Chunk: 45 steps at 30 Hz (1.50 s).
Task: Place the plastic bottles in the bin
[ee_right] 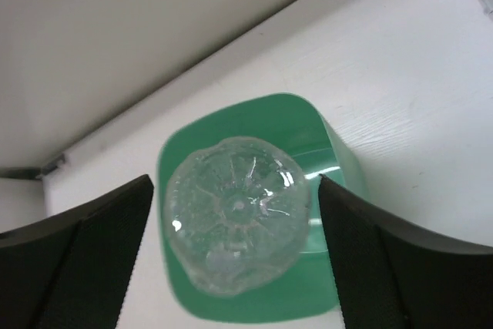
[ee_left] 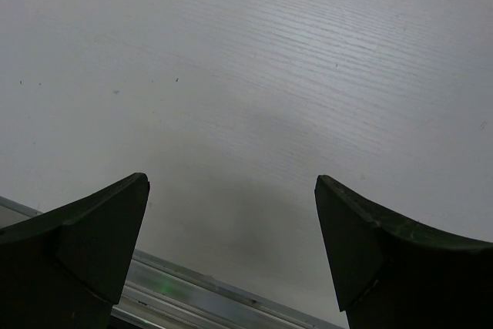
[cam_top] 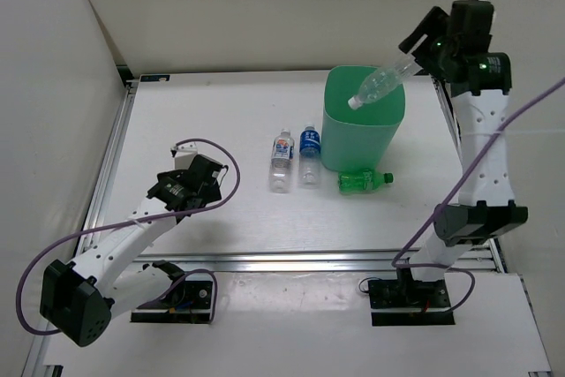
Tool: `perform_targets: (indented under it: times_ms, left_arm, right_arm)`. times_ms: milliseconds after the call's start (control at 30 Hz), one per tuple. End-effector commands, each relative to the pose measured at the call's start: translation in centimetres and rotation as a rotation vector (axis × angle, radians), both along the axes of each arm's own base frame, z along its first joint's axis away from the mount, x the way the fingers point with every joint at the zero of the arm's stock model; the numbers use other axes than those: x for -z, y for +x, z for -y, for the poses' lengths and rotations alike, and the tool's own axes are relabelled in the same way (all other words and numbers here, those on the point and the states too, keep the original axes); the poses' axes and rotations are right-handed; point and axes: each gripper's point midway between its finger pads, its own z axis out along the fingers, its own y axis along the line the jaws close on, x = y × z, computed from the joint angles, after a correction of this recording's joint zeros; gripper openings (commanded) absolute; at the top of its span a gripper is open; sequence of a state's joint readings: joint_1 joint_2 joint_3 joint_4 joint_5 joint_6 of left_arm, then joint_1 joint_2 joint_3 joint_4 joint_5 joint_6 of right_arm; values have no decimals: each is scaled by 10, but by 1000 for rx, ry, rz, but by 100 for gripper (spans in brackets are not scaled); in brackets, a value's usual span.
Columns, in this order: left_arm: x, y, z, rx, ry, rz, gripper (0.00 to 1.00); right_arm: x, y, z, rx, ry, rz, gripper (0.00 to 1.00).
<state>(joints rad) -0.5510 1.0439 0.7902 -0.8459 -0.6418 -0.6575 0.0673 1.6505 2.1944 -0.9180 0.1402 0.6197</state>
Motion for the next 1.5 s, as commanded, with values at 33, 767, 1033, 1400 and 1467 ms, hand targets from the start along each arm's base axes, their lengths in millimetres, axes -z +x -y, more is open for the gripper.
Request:
perform_targets:
  times_ms: [33,767,1033,1400,1467]
  left_arm:
    - [-17,12,4,5,-9,49,100]
    - [4,15,14,6,-33,-3,100]
    - [15,13,15,3,-26,-38,100]
    - [16,13,12,-30,-4,-63,100]
    - [15,14,10,-35,10,-67,100]
  right_arm:
    - [-32,2,-13,-49,-161,110,100]
    - [253,-167,57,433,745,-391,100]
    - [314,-149,47,361,837,-577,100]
    - [331,-103,48,267,796,-687,96]
    - [339,-97,47,266,800,-715,92]
